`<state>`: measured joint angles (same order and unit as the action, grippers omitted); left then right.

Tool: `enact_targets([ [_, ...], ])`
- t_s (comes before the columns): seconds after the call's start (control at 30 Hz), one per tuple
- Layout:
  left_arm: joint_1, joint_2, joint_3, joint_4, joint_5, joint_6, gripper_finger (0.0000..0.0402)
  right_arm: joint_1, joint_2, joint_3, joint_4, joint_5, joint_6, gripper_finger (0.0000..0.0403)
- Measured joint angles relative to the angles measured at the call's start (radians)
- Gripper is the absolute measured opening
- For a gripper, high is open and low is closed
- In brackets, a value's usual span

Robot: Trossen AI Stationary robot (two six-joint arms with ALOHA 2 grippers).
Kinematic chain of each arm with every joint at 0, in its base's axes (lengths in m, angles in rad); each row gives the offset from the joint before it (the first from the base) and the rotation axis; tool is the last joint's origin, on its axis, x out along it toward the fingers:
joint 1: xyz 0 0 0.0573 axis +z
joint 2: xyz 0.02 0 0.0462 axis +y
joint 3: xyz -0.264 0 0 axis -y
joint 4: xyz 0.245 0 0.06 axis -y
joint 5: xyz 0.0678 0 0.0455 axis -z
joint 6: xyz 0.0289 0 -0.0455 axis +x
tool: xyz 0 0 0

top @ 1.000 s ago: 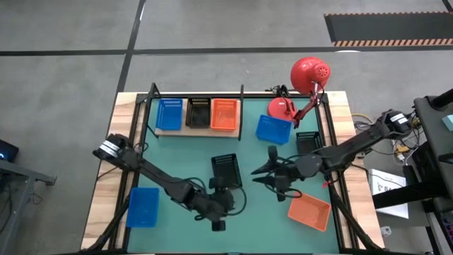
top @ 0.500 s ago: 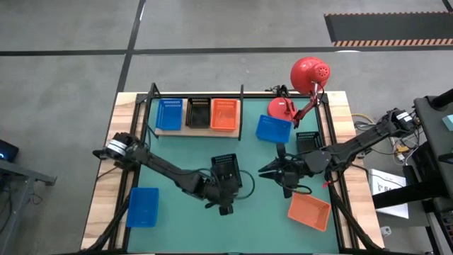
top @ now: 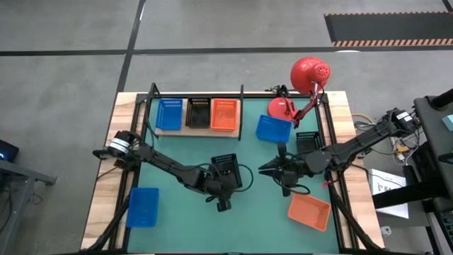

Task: Stack baskets on shelf by color
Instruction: Stack the left black bin on top of the black bin on the shelf

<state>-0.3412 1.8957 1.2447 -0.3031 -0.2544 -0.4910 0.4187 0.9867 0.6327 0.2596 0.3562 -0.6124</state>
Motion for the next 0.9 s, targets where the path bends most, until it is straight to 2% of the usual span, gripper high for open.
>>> enact_targets([
  [0.3,-0.001,-0.006,-0.011,0.004,0.040,0.001,0.0009,0.000,0.003,0.000,0.000,0.013,0.011,0.0052],
  [0.43,-0.032,-0.033,0.000,-0.045,0.037,0.027,0.0003,0.000,0.003,0.000,-0.002,0.012,0.023,0.0052],
  [0.63,-0.108,-0.130,0.096,-0.305,-0.023,0.093,0.0001,0.000,0.003,0.000,-0.025,0.011,0.040,0.0052],
  [0.73,-0.133,-0.196,0.121,-0.421,-0.065,0.151,0.0000,0.000,0.003,0.000,-0.027,0.011,0.039,0.0052],
  [0.9,-0.148,-0.342,0.137,-0.588,-0.078,0.233,0.0000,0.000,-0.011,-0.002,-0.082,0.011,0.072,0.0052],
])
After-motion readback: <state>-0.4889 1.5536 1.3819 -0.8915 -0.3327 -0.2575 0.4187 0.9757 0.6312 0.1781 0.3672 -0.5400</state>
